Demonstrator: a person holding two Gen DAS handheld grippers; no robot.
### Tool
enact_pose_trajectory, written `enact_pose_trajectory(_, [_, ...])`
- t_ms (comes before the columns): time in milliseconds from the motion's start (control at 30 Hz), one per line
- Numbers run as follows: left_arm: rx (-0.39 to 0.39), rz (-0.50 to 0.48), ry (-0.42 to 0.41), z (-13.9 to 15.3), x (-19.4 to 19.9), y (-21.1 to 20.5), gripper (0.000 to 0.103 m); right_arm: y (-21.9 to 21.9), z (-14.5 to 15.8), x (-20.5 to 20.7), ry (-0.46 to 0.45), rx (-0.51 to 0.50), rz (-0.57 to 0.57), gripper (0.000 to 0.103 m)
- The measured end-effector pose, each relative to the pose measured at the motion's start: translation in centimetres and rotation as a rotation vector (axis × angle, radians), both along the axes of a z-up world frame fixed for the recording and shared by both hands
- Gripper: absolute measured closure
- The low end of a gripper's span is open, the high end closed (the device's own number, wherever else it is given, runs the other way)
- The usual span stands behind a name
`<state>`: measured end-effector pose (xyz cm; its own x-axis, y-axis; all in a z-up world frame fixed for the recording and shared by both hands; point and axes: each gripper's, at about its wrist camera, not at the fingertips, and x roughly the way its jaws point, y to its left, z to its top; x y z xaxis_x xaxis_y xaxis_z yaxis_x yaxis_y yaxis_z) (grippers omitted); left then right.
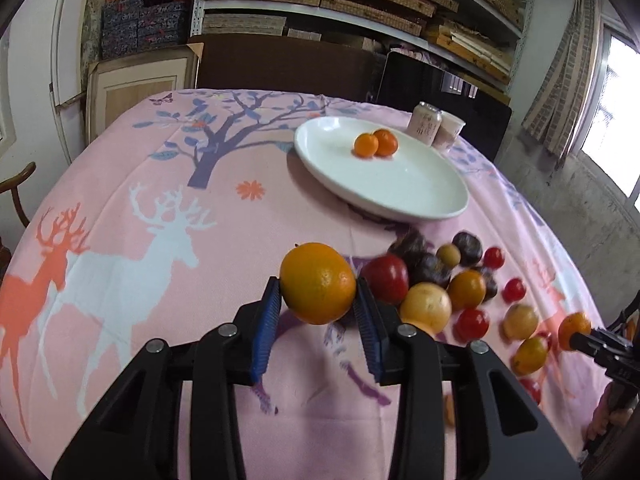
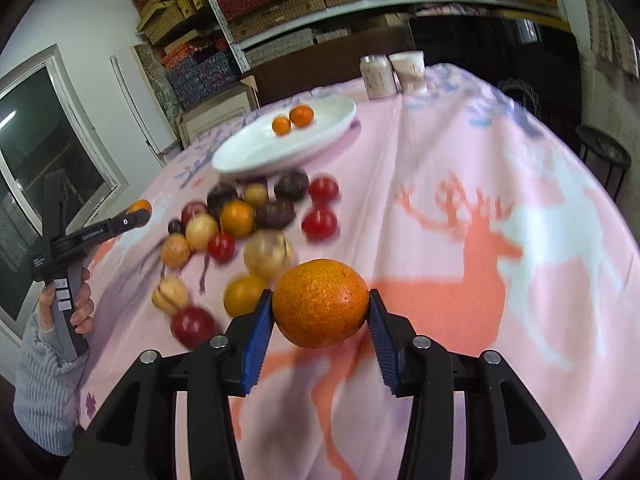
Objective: Organize fruits
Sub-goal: 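Grasp and lift the orange with the left gripper while the right lifts the large orange, then lower both held oranges onto the white plate and open both grippers, then move the left gripper to the dark purple plum while the right approaches a red tomato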
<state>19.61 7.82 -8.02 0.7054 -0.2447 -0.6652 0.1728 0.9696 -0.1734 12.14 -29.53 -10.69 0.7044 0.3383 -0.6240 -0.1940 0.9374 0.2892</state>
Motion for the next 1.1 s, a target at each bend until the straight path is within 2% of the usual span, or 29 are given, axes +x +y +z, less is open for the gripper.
enact_pose_trajectory(100, [0.035, 0.019, -0.029, 2.2, 2.8, -0.7, 0.066, 0.7, 3.8, 2.9, -0.074, -0.034, 0.007, 0.056])
enact_pose_trajectory(167, [0.031, 0.030, -0.040, 3.2, 4.8, -1.2, 0.066, 2.2, 6.6, 6.4, -0.126, -0.061, 0.030, 0.056])
enact_pose_trajectory(233, [0.030, 0.035, -0.035, 3.5, 7.1, -2.1, 0.066, 3.7, 7.8, 9.7, -0.137, -0.069, 0.046, 0.056])
enact_pose_trajectory(300, [0.039, 0.034, -0.015, 3.0, 9.5, -3.4, 0.066, 5.2, 7.9, 13.3, -0.120, -0.067, 0.065, 0.056])
enact_pose_trajectory(433, [0.068, 0.011, 0.054, 0.8, 13.7, -5.5, 0.066, 8.8, 5.4, 20.1, -0.030, -0.107, 0.112, 0.056])
enact_pose_trajectory(567, [0.068, -0.026, 0.083, -0.6, 15.9, -6.4, 0.066, 10.5, 3.2, 22.8, 0.021, -0.159, 0.132, 0.055])
enact_pose_trajectory(633, [0.068, -0.045, 0.093, -0.9, 16.4, -6.8, 0.066, 10.6, 2.5, 23.2, 0.023, -0.169, 0.122, 0.054])
enact_pose_trajectory(700, [0.077, -0.057, 0.092, -1.2, 16.5, -7.1, 0.066, 10.0, 2.2, 23.2, 0.014, -0.140, 0.111, 0.038])
enact_pose_trajectory(733, [0.082, -0.060, 0.086, -1.1, 16.4, -7.2, 0.064, 9.9, 2.4, 23.0, 0.004, -0.145, 0.107, 0.038])
enact_pose_trajectory(767, [0.081, -0.060, 0.081, -1.0, 16.2, -7.3, 0.056, 9.8, 2.8, 22.7, -0.009, -0.146, 0.101, 0.038])
enact_pose_trajectory(800, [0.077, -0.053, 0.071, -0.7, 15.9, -7.2, 0.043, 9.5, 3.3, 22.4, -0.029, -0.138, 0.091, 0.038])
enact_pose_trajectory(833, [0.074, -0.040, 0.056, -0.2, 15.5, -7.1, 0.037, 8.8, 4.3, 21.6, -0.063, -0.111, 0.076, 0.038])
enact_pose_trajectory(900, [0.057, -0.021, 0.019, 1.0, 14.0, -6.3, 0.022, 7.5, 6.1, 19.8, -0.127, -0.060, 0.052, 0.025])
enact_pose_trajectory(933, [0.047, -0.024, 0.003, 1.6, 13.2, -6.0, 0.020, 6.8, 7.1, 18.5, -0.167, -0.036, 0.038, 0.020])
enact_pose_trajectory(1000, [0.026, -0.022, -0.032, 2.5, 11.1, -5.0, 0.012, 5.0, 8.1, 14.9, -0.260, 0.006, -0.002, 0.003])
enact_pose_trajectory(1100, [0.019, 0.029, -0.068, 2.2, 7.2, -3.2, 0.006, 3.4, 6.8, 10.9, -0.292, 0.007, -0.035, 0.003])
